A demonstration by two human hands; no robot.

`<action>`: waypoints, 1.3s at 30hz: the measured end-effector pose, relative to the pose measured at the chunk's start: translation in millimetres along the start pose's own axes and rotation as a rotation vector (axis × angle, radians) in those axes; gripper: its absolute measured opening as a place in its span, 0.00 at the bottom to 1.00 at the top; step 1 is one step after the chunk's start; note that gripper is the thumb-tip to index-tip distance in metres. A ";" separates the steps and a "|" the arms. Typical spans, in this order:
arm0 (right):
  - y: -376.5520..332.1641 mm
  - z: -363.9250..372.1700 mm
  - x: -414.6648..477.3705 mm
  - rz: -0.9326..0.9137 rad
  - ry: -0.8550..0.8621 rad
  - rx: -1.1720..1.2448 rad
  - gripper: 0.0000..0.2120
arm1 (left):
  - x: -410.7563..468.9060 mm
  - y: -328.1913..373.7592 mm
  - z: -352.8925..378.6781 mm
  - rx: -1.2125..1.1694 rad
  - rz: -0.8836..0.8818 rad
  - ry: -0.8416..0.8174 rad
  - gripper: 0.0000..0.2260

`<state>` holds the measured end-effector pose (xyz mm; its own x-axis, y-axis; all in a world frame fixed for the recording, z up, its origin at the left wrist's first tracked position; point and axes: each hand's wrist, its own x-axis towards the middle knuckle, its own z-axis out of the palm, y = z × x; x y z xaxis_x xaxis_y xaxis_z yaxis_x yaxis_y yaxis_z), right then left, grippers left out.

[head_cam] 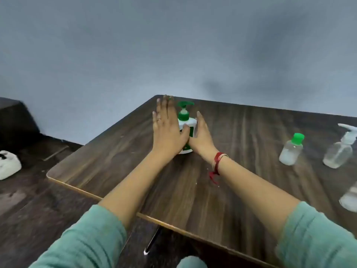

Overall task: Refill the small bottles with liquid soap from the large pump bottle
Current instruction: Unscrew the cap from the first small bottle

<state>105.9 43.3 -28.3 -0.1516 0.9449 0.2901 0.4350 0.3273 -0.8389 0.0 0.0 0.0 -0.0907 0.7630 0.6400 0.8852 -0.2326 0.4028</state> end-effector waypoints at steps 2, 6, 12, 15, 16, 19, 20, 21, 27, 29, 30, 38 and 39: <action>1.7 1.6 2.7 0.036 0.031 0.022 0.43 | 1.8 -0.1 -1.7 -0.013 -0.024 -0.009 0.37; 12.6 5.7 9.1 0.076 0.022 -0.003 0.45 | 3.3 -2.5 2.2 0.000 -0.017 -0.035 0.37; 21.2 11.5 16.3 0.072 0.013 0.118 0.32 | 8.0 -1.6 7.3 -0.003 -0.008 -0.063 0.37; 21.1 9.6 17.3 0.076 0.004 0.159 0.24 | 10.5 0.0 12.0 -0.035 -0.010 -0.066 0.37; 20.5 9.1 16.6 0.071 0.006 0.173 0.21 | 11.1 0.7 13.9 -0.052 -0.008 -0.064 0.37; 22.4 6.8 15.2 0.062 0.011 0.173 0.14 | 12.2 6.0 17.7 -0.151 -0.014 -0.075 0.37; 23.7 4.7 14.9 0.062 0.015 0.148 0.13 | 12.0 8.0 19.1 -0.193 -0.018 -0.078 0.37; 24.3 1.7 13.6 0.058 0.020 0.135 0.12 | 11.9 10.5 19.6 -0.220 -0.023 -0.082 0.37; 30.6 -23.2 -1.3 0.054 0.045 0.092 0.12 | 11.1 29.1 29.9 -0.271 0.008 -0.097 0.38; 32.4 -35.0 -8.8 0.057 0.052 0.103 0.14 | 7.6 37.4 33.7 -0.273 0.032 -0.107 0.38; 35.1 -40.0 -11.9 0.064 0.057 0.097 0.14 | 5.1 41.5 36.1 -0.279 0.047 -0.109 0.38; 36.3 -73.0 -41.3 0.108 0.039 0.096 0.17 | -10.2 69.0 39.0 -0.298 0.124 -0.112 0.37; 34.9 -71.5 -43.1 0.121 0.054 0.096 0.17 | -12.1 70.2 38.4 -0.271 0.127 -0.112 0.36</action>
<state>191.0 14.1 -37.2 -0.0542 0.9770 0.2064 0.3598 0.2119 -0.9086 80.8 -2.4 -4.6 0.0768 0.7759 0.6262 0.7309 -0.4710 0.4939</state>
